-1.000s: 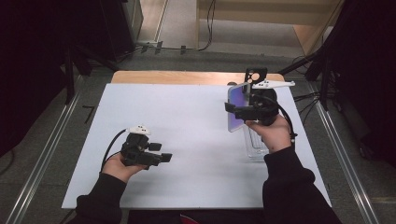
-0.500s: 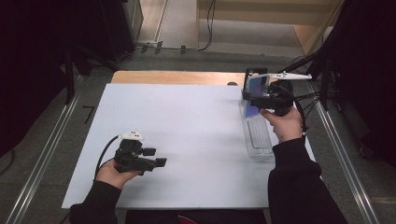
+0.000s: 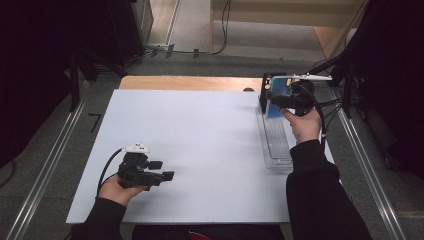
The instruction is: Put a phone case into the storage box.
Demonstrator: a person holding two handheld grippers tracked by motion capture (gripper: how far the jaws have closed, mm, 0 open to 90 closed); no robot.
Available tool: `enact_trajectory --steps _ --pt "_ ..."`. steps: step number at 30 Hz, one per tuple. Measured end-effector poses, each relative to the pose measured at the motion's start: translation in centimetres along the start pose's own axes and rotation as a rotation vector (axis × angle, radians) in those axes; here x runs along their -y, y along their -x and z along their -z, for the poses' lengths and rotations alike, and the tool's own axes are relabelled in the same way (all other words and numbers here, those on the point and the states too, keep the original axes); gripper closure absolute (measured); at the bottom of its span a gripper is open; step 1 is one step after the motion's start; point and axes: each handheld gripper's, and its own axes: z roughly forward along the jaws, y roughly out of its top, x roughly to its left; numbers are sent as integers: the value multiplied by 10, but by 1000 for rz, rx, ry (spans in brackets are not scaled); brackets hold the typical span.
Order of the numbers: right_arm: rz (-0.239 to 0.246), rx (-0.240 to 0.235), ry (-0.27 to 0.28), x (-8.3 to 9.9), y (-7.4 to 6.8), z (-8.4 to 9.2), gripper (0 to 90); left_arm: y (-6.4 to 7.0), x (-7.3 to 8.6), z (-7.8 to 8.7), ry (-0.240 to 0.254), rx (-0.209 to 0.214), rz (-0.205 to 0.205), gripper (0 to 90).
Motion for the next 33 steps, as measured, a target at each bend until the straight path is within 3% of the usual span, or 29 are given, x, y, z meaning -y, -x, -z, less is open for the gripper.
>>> enact_trajectory --steps 9,15,25,33 --pt "-7 60 -6 3 14 -34 148 -4 3 1 -5 -4 4 309" --pt "-16 92 -53 9 23 -53 148 -5 3 1 -3 -3 10 309" --pt "-31 101 -125 16 22 -76 146 -4 2 -1 -10 -2 1 309" --pt "4 118 -165 19 19 -86 135 -4 1 -2 -11 2 2 309"
